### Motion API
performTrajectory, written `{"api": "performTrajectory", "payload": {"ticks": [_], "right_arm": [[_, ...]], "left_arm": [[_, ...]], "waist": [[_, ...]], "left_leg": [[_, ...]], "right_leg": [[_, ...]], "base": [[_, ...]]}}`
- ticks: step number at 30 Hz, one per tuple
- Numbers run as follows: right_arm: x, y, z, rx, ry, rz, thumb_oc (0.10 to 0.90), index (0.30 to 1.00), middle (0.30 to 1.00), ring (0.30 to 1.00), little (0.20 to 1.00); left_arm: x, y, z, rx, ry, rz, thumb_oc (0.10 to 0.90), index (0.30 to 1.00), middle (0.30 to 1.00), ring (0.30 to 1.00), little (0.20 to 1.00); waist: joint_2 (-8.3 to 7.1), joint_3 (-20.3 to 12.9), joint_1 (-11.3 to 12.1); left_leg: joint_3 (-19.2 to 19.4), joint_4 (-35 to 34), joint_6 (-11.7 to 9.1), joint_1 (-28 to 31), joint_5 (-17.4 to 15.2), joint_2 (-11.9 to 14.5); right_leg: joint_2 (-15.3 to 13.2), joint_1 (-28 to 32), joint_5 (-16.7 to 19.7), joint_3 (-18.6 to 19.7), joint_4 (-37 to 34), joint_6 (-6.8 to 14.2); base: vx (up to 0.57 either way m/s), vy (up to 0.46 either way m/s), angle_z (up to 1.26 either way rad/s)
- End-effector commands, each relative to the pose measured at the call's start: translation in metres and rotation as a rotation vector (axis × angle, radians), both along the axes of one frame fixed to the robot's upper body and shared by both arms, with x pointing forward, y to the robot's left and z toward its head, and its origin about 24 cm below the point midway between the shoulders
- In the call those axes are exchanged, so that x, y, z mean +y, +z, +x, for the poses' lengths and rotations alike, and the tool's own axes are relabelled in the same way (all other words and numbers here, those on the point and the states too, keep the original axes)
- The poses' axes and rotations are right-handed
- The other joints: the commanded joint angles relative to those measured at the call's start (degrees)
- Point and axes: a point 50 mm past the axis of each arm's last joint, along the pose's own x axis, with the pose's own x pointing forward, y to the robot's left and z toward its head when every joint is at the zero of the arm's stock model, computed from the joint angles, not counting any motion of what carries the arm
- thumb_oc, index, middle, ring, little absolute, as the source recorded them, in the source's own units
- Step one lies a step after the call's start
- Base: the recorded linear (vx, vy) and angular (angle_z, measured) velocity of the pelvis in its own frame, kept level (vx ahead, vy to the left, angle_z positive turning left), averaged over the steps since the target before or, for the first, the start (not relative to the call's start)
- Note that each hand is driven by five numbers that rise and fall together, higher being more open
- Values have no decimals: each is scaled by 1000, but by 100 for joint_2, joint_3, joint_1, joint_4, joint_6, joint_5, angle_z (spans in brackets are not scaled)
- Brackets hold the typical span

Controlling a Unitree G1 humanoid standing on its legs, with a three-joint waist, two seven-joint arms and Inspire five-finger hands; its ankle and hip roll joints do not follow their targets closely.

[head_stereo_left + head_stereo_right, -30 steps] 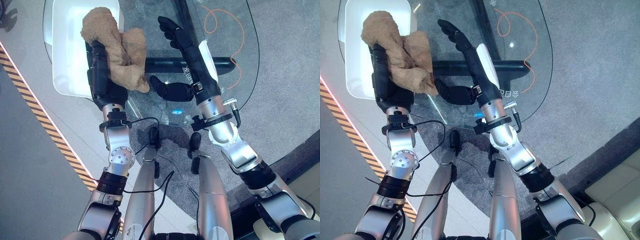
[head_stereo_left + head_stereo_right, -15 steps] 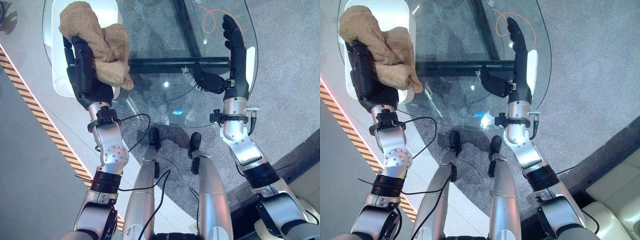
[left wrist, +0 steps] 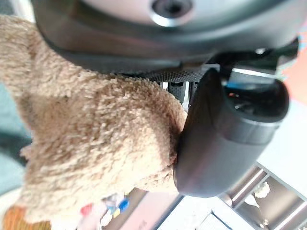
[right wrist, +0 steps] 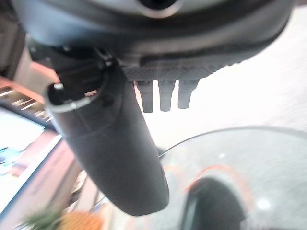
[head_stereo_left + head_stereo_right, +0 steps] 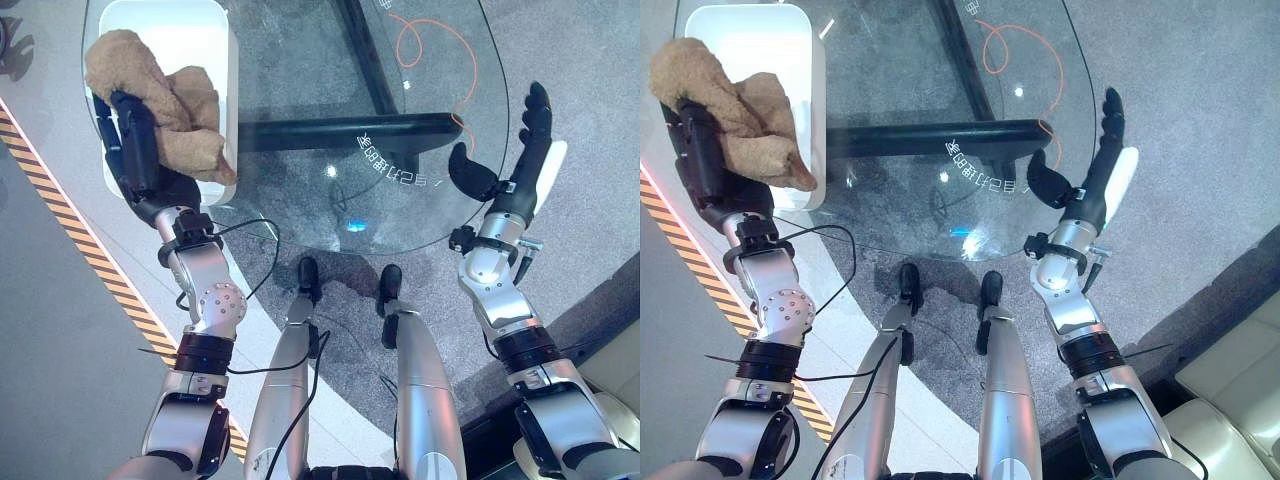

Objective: Wipe the table with a cloth and put it in the basket.

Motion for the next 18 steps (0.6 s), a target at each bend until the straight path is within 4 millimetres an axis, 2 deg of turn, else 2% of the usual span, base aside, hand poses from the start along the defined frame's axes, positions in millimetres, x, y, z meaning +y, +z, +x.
{"api": "performTrajectory", "payload": {"ticks": [1,6,18], "right_arm": [[-17,34,-5,-221,-70,63,800,900,900,900,900],[-32,13,0,-131,-157,109,800,900,900,900,900],[-62,-21,3,62,-235,127,800,900,900,900,900]], "left_arm": [[28,81,-22,-355,204,86,100,300,300,300,200],[40,87,-17,-306,254,71,100,300,300,300,200],[67,127,-5,-173,399,132,100,300,300,300,200]], "waist": [[106,-165,-30],[115,-165,-44],[61,-165,-126]], "left_leg": [[291,415,142,153,-795,-305],[301,433,140,120,-805,-281],[362,542,123,-8,-844,-173]], "right_leg": [[414,290,-151,-144,-410,44],[428,259,-149,-126,-416,41],[451,179,-147,-109,-431,5]], "base": [[-12,19,-3],[-11,13,-5],[-2,0,0]]}}
